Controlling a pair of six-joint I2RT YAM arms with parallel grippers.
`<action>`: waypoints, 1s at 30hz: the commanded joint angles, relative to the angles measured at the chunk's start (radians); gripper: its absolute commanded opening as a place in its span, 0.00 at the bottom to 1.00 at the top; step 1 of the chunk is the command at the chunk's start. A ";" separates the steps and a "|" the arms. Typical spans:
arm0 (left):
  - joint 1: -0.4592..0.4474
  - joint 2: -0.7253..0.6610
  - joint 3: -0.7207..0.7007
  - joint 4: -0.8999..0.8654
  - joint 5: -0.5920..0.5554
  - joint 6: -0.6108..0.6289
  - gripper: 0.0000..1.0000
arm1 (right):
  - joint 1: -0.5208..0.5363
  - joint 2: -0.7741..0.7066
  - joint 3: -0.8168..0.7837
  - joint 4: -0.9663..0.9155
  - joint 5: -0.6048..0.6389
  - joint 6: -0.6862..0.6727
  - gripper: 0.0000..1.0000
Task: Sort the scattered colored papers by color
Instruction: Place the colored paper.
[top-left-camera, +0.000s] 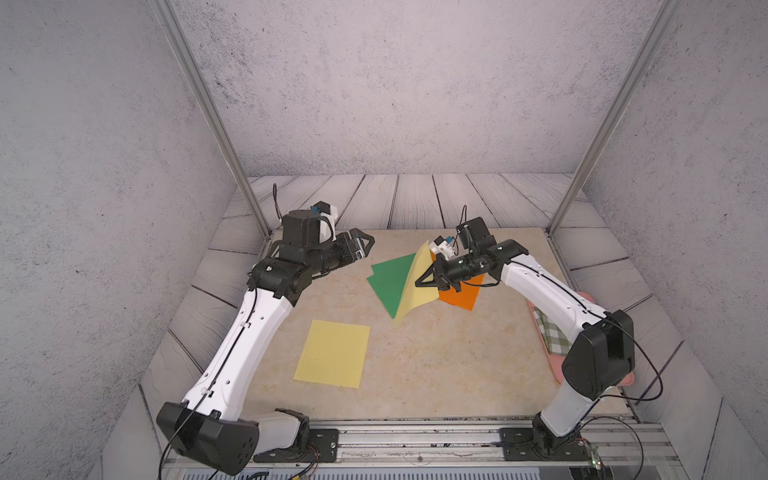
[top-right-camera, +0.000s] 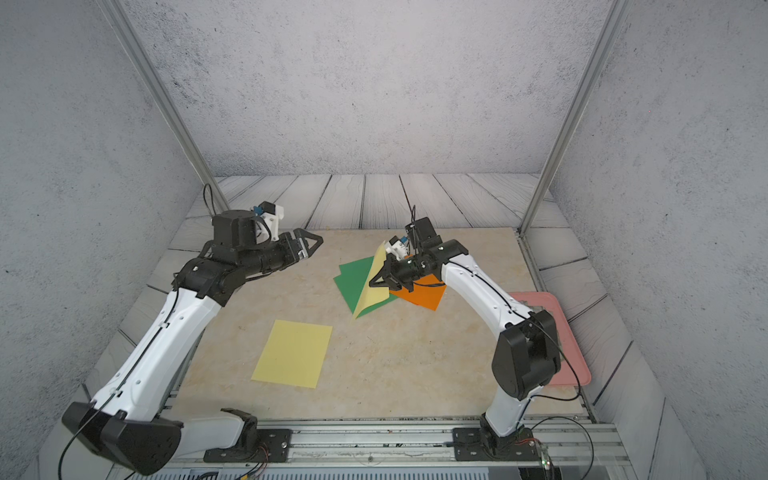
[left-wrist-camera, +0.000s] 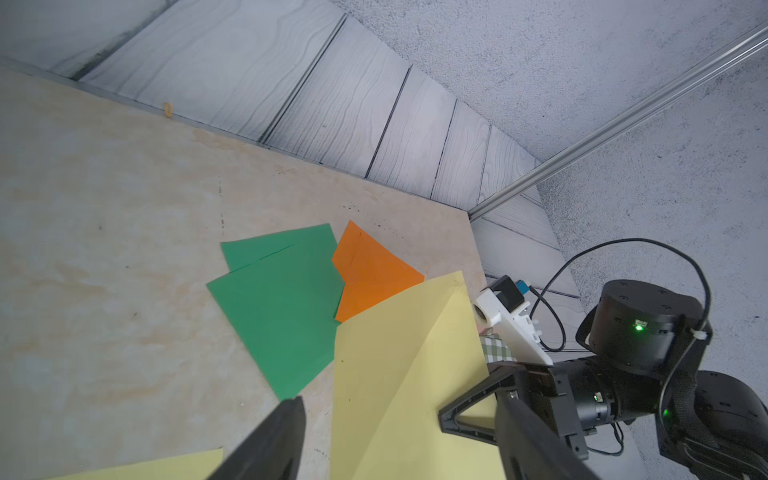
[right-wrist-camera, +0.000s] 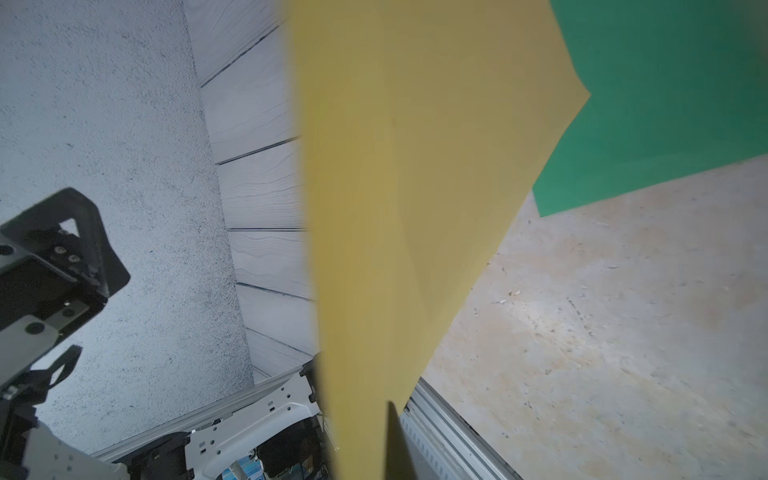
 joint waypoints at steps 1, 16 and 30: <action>0.011 -0.108 -0.056 -0.091 -0.069 -0.027 0.79 | 0.080 0.018 0.037 0.088 0.056 0.110 0.00; 0.011 -0.474 -0.112 -0.368 -0.112 -0.024 0.82 | 0.430 0.270 0.101 0.418 0.186 0.367 0.00; 0.011 -0.518 -0.105 -0.498 -0.071 -0.007 0.84 | 0.441 0.589 -0.113 0.973 0.224 0.717 0.00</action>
